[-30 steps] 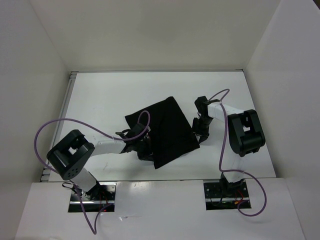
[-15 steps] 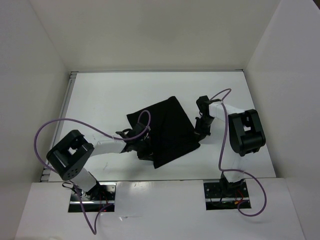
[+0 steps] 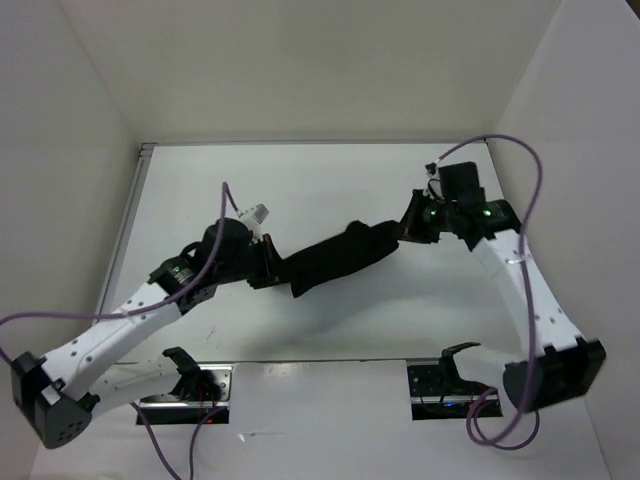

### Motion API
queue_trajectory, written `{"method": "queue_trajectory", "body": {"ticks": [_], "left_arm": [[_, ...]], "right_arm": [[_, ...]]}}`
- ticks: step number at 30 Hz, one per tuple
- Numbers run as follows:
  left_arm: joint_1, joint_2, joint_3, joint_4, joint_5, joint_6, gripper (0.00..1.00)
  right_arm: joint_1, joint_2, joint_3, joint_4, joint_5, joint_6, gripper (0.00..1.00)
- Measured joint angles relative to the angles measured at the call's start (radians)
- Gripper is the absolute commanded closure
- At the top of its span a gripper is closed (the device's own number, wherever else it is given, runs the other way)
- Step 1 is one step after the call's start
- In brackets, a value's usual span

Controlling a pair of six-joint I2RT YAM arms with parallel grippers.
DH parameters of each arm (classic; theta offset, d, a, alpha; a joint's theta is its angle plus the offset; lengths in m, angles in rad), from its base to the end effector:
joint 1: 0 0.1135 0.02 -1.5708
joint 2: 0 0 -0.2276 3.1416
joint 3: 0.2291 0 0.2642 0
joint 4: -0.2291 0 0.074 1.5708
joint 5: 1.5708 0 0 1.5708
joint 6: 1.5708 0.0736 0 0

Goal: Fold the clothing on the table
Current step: Fold the skirt

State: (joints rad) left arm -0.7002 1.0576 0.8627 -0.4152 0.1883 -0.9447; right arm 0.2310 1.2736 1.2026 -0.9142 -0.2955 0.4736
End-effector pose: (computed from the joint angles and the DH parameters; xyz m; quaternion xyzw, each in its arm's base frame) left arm 0.2146 -0.1988 0.2370 -0.0645 0.8816 -0.3939 0.2519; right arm 0.2814 0.0882 0.2524 0.0724 0.9452 0.2308 0.2193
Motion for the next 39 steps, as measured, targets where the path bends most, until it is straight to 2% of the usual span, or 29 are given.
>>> {"method": "queue_trajectory", "body": {"ticks": [6,9,13,15,18,22,26,30,32,34,37,39], "left_arm": [[0.017,-0.179,0.033,-0.058,0.064,0.002,0.87],[0.018,-0.22,0.027,-0.093,0.082,-0.006,0.86],[0.047,-0.22,0.008,-0.094,0.09,-0.008,0.86],[0.082,-0.161,0.008,-0.085,0.104,0.0,0.86],[0.164,0.02,0.039,-0.064,0.126,0.039,0.86],[0.306,0.331,0.213,-0.061,0.196,0.131,0.86],[0.427,0.585,0.51,-0.088,0.243,0.212,0.86],[0.513,0.769,0.88,-0.118,0.282,0.274,0.86],[0.55,0.82,1.027,-0.119,0.311,0.294,0.85],[0.578,0.829,1.097,-0.12,0.338,0.31,0.85],[0.596,0.797,1.07,-0.09,0.373,0.319,0.83],[0.597,0.759,0.958,-0.059,0.386,0.322,0.83]], "right_arm": [[0.021,-0.258,0.102,-0.044,-0.136,-0.016,0.99],[0.059,-0.317,0.1,-0.078,-0.191,-0.018,0.99],[0.074,-0.314,0.063,-0.067,-0.221,-0.01,0.99],[0.074,-0.27,0.033,-0.049,-0.21,-0.002,0.99],[0.055,-0.13,0.022,0.008,-0.193,0.0,0.99],[-0.023,0.152,0.093,0.076,-0.18,-0.008,0.99],[-0.074,0.411,0.352,0.077,-0.155,-0.027,0.99],[-0.092,0.587,0.771,0.037,-0.119,-0.053,0.99],[-0.092,0.65,0.991,0.013,-0.108,-0.065,0.99],[-0.091,0.681,1.149,-0.01,-0.111,-0.076,0.99],[-0.087,0.658,1.168,-0.027,-0.116,-0.083,0.99],[-0.085,0.628,1.066,-0.006,-0.12,-0.086,0.99]]}}
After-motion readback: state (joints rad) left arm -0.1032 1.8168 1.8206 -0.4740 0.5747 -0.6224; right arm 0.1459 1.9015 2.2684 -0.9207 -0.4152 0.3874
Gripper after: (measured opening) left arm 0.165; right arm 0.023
